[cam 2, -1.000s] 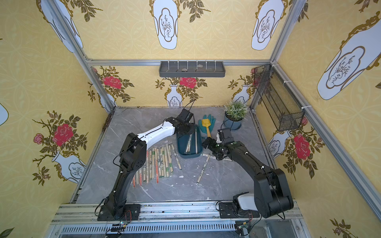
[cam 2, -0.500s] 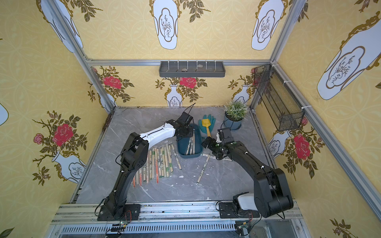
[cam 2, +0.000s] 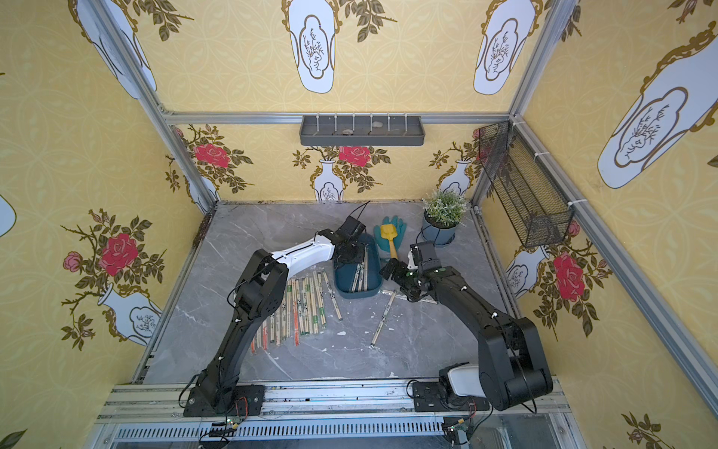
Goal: Take the paired disposable chopsticks out of the storage box
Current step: Pick up the paired disposable chopsticks from the storage box.
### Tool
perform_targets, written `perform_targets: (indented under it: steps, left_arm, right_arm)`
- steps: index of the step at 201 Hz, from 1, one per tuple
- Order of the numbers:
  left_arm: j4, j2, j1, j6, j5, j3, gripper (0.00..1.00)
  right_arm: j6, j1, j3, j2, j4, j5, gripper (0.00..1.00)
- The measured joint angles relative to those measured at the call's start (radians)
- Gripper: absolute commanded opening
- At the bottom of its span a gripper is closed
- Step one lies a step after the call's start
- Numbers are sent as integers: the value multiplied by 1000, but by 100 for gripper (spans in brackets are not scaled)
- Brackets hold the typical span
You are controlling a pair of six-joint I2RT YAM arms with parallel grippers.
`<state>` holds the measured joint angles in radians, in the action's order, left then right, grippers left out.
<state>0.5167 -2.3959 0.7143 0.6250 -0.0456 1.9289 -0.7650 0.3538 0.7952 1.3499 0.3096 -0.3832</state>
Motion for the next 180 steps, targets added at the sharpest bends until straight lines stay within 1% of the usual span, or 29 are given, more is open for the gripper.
perform_targets:
  steps: [19, 46, 74, 94, 113, 151, 180]
  left_arm:
    - [7, -11, 0, -4, -12, 14, 30]
    - [40, -26, 4, -4, -53, 45, 21]
    - [59, -23, 5, -3, -91, 44, 21]
    - [81, -4, 3, -3, -125, 23, 22]
    - [93, 17, 1, -3, -141, 0, 27]
    - [101, 70, 4, -3, -136, -42, 37]
    - [87, 94, 13, -4, -125, -52, 39]
  right_arm:
    - [0, 0, 0, 0, 0, 0, 98]
    - [0, 0, -1, 0, -1, 0, 98]
    - [0, 0, -1, 0, -4, 0, 98]
    - [0, 0, -1, 0, -6, 0, 98]
    - [0, 0, -2, 0, -6, 0, 97]
    - [0, 0, -2, 0, -16, -1, 98]
    - [0, 0, -2, 5, -19, -3, 98]
